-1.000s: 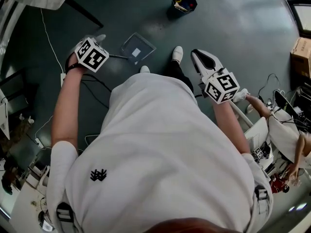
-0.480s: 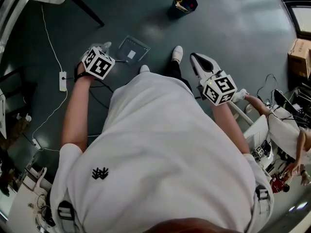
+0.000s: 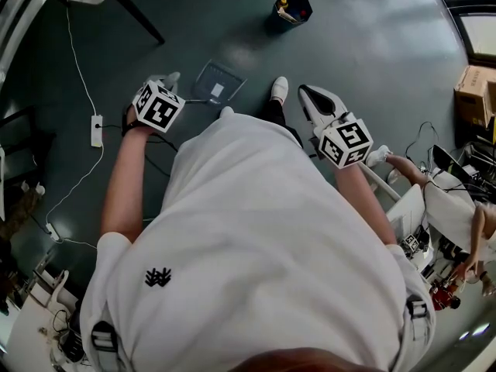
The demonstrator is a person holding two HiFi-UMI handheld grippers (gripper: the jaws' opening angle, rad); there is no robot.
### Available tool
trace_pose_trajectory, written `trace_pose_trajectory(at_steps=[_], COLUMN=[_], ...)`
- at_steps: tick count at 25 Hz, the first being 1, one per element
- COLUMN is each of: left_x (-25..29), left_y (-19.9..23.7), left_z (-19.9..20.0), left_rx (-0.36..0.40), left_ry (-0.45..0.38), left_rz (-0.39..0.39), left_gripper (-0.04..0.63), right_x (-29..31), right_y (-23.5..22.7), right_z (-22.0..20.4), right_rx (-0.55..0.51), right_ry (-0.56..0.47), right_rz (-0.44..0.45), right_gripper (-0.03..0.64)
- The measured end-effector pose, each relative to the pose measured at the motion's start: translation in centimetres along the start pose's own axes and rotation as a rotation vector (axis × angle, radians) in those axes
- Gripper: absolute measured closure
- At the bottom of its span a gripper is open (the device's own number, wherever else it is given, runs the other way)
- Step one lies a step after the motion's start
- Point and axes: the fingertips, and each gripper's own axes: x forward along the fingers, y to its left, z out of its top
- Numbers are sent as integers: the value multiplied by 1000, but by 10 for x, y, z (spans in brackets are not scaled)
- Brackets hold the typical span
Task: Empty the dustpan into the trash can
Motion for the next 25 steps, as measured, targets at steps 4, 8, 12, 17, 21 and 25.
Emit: trace_pose_trajectory(at_steps=[4,8,12,17,21,25], left_x=[0,1,2,-2,-6,-9], left_y=[-8,-13,-14,-17,-18,-16], left_z=[-1,1,5,17,25,34], left_rx=[3,2,-15,-25,-20,-1], left_ry=[-4,-12,-30,-66,-91,-109], left_rz=[-15,-32,-58,-79,-81,-78], left_gripper=[534,532,530,528,526,526], right_x=[-3,-4,-2,-3,-2,3], right_y=[2,3,4,3,3,1], right_z=[2,2,4,6,8,10], right_rx=[-5,-11,-13,-17,-19,-21], right_ry=[-5,-5,-3,-2,0,2], right_rz=[-9,-17,-18,-23,-24,-28], right_gripper=[615,615,615,615,615,615])
